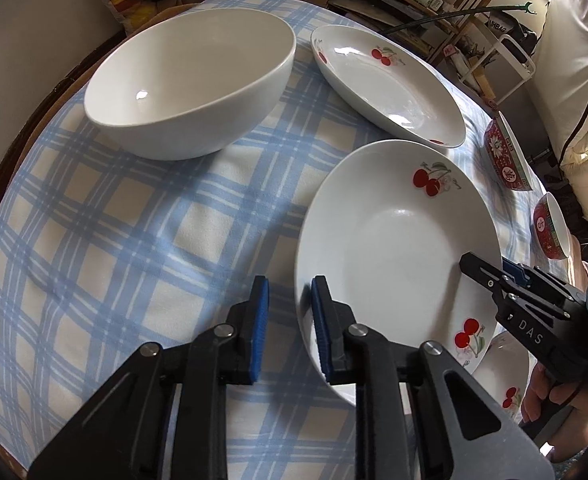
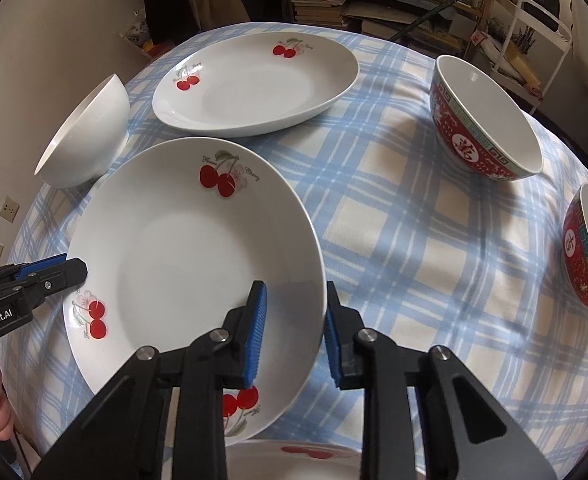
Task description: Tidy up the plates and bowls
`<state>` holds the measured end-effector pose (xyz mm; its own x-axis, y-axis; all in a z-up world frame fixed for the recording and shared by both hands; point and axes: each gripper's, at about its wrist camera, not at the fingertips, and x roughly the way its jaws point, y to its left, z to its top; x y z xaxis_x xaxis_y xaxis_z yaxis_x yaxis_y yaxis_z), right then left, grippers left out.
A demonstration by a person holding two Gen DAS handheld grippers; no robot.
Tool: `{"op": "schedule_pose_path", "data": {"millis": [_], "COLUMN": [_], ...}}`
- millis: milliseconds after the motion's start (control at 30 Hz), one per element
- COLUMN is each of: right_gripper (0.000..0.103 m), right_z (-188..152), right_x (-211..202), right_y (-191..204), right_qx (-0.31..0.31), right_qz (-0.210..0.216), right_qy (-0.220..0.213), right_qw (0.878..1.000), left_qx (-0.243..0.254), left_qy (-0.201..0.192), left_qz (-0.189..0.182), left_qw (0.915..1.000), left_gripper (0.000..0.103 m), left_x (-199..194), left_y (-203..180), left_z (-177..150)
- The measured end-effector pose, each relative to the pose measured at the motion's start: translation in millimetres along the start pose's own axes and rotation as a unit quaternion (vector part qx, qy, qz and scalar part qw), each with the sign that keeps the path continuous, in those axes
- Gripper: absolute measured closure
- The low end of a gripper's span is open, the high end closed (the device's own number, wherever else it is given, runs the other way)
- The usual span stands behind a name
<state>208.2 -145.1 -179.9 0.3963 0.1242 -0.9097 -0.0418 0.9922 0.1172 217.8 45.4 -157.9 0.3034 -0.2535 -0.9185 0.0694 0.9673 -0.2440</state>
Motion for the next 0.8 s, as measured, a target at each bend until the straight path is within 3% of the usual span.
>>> {"op": "schedule_pose_path", "data": {"millis": [67,333,433,700,800], "right_gripper": [0.076,0.078,0.079,0.086,0.086], "right_z": [0,3,3,0,1], "right_x": [0,1,-1,-12,-19], "right_y": [-2,-3,-7,-9,2], "right_qx": [0.007,0.014,0.024,0.052,0.028], "right_qz": [0.006,0.013,0.021,0.055,0.045], "right_qy": [-0.001,0.004,0.003,-0.014,-0.023], "right_qw": [1.0,1.0,0.999,0.997,0.998], "left_qx": [-0.003,-0.031,0.001,-0.014,-0.021], "left_qy": [-0.002,-0.003,-0.009,-0.001,-0.003], "left_qz": [-0.01,-0.033,-0.009,-0.002,0.001], "left_qw": [0.9999,0.999,0.9999,0.9999,0.9998], "left_gripper": [0.093,0.094,0.093,0.092,0.092], "left_x": [2,8,5,-9,-14], "left_y": [-2,5,-5,5,8], "left_z": [1,4,2,-1,-3]}}
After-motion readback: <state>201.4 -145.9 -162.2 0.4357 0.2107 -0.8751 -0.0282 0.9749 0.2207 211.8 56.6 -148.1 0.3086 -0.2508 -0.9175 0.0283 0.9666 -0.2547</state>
